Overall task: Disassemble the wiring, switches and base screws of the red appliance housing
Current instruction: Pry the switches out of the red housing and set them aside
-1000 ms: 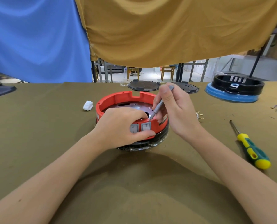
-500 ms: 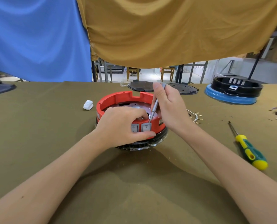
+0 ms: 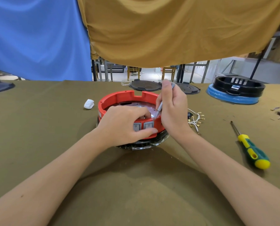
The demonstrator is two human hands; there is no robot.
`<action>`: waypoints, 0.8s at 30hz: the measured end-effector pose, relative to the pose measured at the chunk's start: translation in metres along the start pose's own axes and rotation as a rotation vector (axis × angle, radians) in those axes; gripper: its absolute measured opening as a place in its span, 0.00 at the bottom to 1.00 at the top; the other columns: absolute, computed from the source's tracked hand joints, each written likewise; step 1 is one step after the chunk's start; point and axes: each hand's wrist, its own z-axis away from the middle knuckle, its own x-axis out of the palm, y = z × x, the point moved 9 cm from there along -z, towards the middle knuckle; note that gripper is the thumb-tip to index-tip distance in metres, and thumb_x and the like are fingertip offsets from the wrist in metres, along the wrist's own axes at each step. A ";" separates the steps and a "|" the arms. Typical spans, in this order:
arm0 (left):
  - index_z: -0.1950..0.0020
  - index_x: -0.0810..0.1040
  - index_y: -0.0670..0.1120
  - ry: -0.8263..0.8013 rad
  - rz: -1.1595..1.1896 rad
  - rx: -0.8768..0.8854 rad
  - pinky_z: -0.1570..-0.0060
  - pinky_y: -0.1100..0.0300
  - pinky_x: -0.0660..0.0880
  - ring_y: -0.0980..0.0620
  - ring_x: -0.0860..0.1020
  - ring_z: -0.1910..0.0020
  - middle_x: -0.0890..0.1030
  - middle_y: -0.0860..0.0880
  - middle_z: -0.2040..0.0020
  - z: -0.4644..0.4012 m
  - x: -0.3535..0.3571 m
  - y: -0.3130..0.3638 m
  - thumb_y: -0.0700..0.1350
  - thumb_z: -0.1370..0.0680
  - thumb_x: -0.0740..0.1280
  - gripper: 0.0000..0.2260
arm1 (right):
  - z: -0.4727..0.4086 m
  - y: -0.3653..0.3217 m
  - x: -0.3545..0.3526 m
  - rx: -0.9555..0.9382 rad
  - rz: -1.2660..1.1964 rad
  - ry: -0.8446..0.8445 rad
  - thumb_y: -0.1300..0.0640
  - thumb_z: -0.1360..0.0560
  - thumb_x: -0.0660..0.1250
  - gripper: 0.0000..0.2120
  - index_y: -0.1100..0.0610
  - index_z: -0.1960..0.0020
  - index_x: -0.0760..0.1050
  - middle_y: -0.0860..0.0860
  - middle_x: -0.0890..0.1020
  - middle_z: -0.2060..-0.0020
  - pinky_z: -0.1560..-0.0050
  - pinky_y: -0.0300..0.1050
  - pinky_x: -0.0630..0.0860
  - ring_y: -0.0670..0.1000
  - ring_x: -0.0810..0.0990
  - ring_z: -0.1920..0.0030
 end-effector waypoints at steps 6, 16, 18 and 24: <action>0.52 0.79 0.54 -0.011 -0.011 -0.017 0.66 0.59 0.74 0.58 0.78 0.62 0.81 0.58 0.61 0.000 0.001 -0.001 0.68 0.27 0.62 0.20 | 0.005 -0.011 0.004 -0.074 0.026 -0.011 0.53 0.15 0.56 0.19 0.58 0.63 0.69 0.48 0.72 0.73 0.66 0.34 0.69 0.43 0.71 0.72; 0.53 0.78 0.56 -0.009 0.006 -0.027 0.66 0.61 0.72 0.59 0.78 0.62 0.81 0.59 0.61 0.000 0.000 -0.001 0.67 0.28 0.65 0.16 | 0.009 -0.006 0.005 -0.007 0.065 0.032 0.50 0.15 0.56 0.21 0.58 0.64 0.68 0.52 0.73 0.74 0.67 0.37 0.69 0.45 0.71 0.72; 0.52 0.78 0.55 -0.009 0.003 -0.036 0.66 0.60 0.73 0.59 0.78 0.62 0.82 0.58 0.61 -0.001 0.000 -0.001 0.68 0.28 0.64 0.18 | 0.009 -0.005 0.007 0.027 0.075 0.052 0.49 0.15 0.55 0.23 0.62 0.64 0.68 0.59 0.74 0.73 0.67 0.44 0.70 0.49 0.71 0.72; 0.48 0.80 0.55 -0.027 0.029 -0.054 0.60 0.54 0.77 0.58 0.79 0.57 0.83 0.58 0.55 0.000 0.001 -0.002 0.68 0.29 0.65 0.21 | -0.005 -0.006 0.023 0.084 0.226 -0.079 0.48 0.15 0.54 0.27 0.66 0.63 0.71 0.64 0.77 0.69 0.62 0.55 0.72 0.59 0.74 0.67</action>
